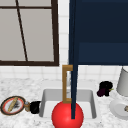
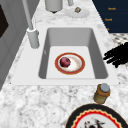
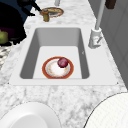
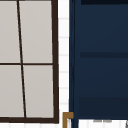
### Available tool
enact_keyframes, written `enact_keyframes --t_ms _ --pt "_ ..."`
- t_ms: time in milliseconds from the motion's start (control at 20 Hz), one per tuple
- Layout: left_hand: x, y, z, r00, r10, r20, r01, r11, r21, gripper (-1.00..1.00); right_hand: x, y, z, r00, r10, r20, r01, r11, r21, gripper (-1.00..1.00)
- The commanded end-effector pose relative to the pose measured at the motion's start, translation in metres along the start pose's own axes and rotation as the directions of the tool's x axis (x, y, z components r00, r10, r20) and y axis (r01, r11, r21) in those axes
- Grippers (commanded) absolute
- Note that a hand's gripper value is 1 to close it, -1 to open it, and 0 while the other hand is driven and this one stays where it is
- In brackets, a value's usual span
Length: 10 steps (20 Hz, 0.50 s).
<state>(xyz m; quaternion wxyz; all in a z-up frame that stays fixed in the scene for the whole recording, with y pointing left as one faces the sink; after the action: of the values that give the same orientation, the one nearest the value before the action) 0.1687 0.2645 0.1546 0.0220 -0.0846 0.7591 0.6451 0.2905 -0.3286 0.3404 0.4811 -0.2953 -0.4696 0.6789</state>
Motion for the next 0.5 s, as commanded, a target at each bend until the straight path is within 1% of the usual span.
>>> enact_keyframes --t_ms 0,50,250,450 --pt "0.0 0.0 0.0 1.0 0.0 0.0 0.0 1.0 0.0 0.0 0.006 -0.022 0.011 0.999 0.009 -0.035 -0.011 0.999 -0.042 1.0" --pt "0.0 0.0 0.0 1.0 0.0 0.0 0.0 1.0 0.0 0.0 0.006 -0.027 0.014 0.999 0.002 -0.032 -0.003 0.999 -0.042 1.0" --pt "0.0 0.0 0.0 1.0 0.0 0.0 0.0 1.0 0.0 0.0 0.013 -0.047 0.03 1.0 0.001 -0.021 -0.002 0.999 -0.044 1.0" --pt "0.0 0.0 0.0 1.0 0.0 0.0 0.0 1.0 0.0 0.0 0.02 -0.065 0.055 1.0 0.018 -0.014 -0.019 0.997 -0.071 1.0"
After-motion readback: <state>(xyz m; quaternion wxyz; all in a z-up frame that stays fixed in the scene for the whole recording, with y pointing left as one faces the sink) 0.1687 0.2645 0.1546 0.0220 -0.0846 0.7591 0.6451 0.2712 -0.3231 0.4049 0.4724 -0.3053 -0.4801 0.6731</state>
